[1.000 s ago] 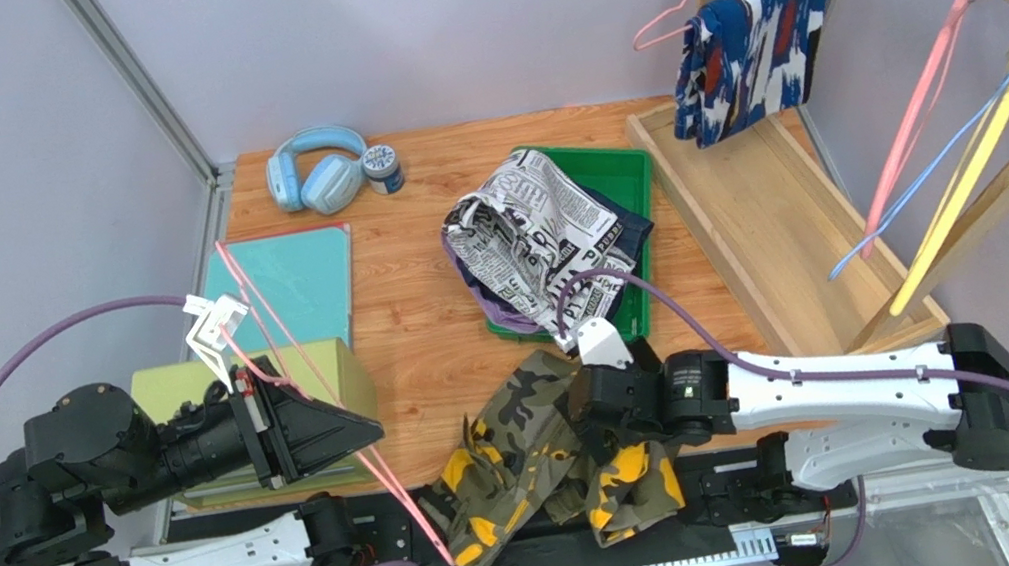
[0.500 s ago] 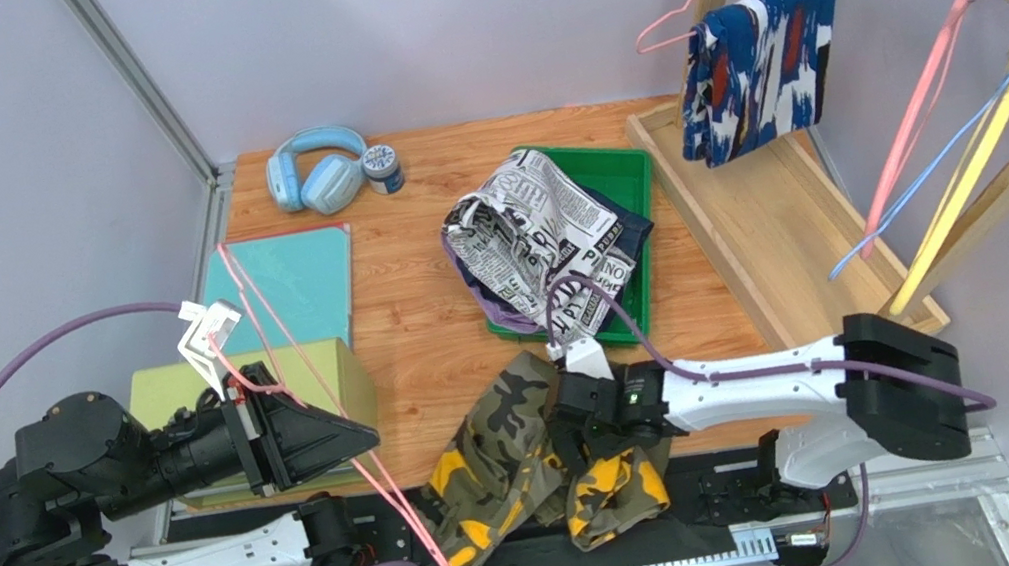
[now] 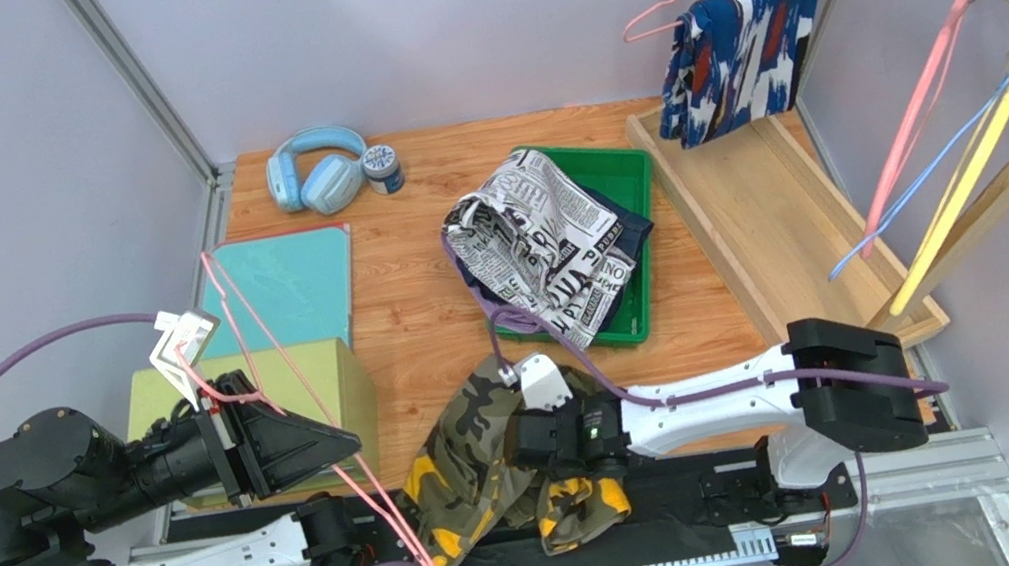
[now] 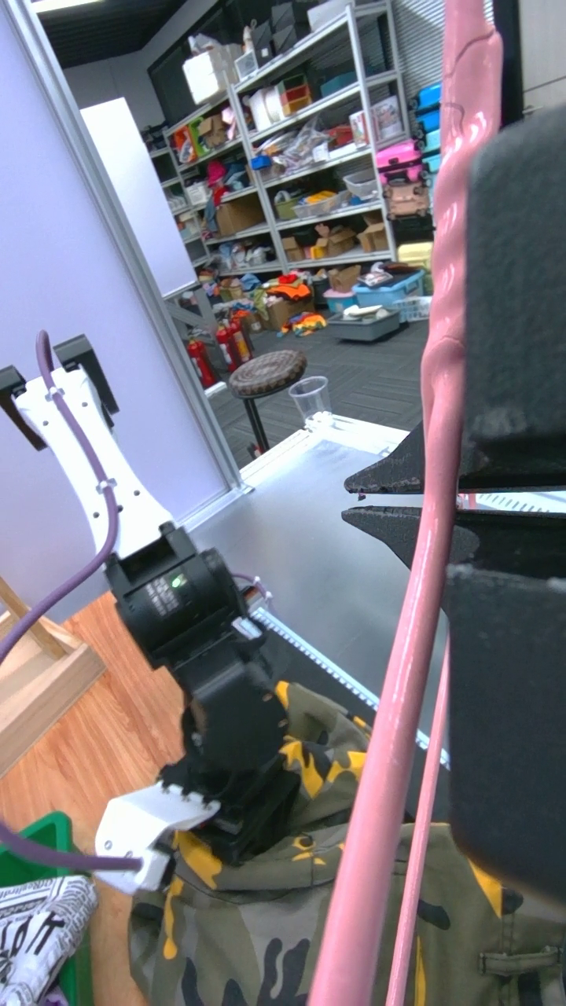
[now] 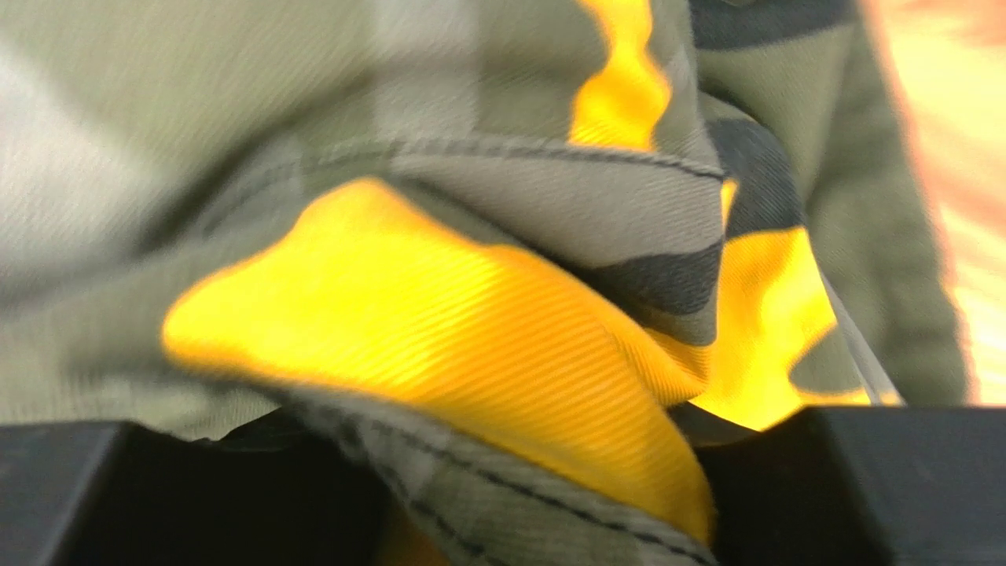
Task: Remove the trousers from the hanger
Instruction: Place the trousers into the basket
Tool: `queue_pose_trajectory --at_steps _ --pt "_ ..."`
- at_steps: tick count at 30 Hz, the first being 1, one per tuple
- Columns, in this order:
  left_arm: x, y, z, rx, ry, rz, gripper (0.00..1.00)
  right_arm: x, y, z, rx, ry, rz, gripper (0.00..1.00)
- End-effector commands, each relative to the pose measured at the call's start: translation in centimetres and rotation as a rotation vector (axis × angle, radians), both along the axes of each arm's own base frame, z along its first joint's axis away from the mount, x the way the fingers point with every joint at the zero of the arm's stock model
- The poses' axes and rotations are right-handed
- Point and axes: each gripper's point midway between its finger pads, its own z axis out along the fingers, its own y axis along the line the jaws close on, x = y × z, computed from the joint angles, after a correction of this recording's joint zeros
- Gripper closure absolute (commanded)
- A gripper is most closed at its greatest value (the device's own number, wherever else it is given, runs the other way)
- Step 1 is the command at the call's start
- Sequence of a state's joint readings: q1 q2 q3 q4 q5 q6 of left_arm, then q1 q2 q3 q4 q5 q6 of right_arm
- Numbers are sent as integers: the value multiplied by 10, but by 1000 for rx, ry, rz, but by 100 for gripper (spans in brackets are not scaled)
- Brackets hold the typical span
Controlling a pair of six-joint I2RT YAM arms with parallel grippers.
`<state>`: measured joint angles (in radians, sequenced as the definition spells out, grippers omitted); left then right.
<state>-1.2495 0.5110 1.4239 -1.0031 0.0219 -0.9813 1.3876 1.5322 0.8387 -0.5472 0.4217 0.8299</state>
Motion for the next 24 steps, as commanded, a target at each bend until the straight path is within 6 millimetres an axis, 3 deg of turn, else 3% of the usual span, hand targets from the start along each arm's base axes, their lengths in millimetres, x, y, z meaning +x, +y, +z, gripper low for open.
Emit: queue_pose_trajectory --at_steps 1,6,10,18,19,21,22,24 --pt "1 -5 12 -21 -24 -11 100 15 -10 57 -136 -266 55 100" --pt "0 -6 14 -23 -19 -12 100 45 -18 188 -23 -543 -19 100" --pt "0 -6 12 -22 -13 -10 100 70 -36 273 66 -757 -103 100" --pt "2 -7 16 -23 -20 -6 100 136 -63 400 102 -962 -167 100" --pt "2 -8 17 -24 -22 -7 100 154 -67 428 154 -983 -209 100" --pt "2 -9 18 -25 -22 -7 100 168 -71 457 181 -1019 -222 100" --pt "2 -10 18 -23 -24 -9 100 173 -78 495 222 -1085 -223 100" --pt "1 -9 21 -28 -24 -12 100 183 -70 520 227 -1150 -204 100"
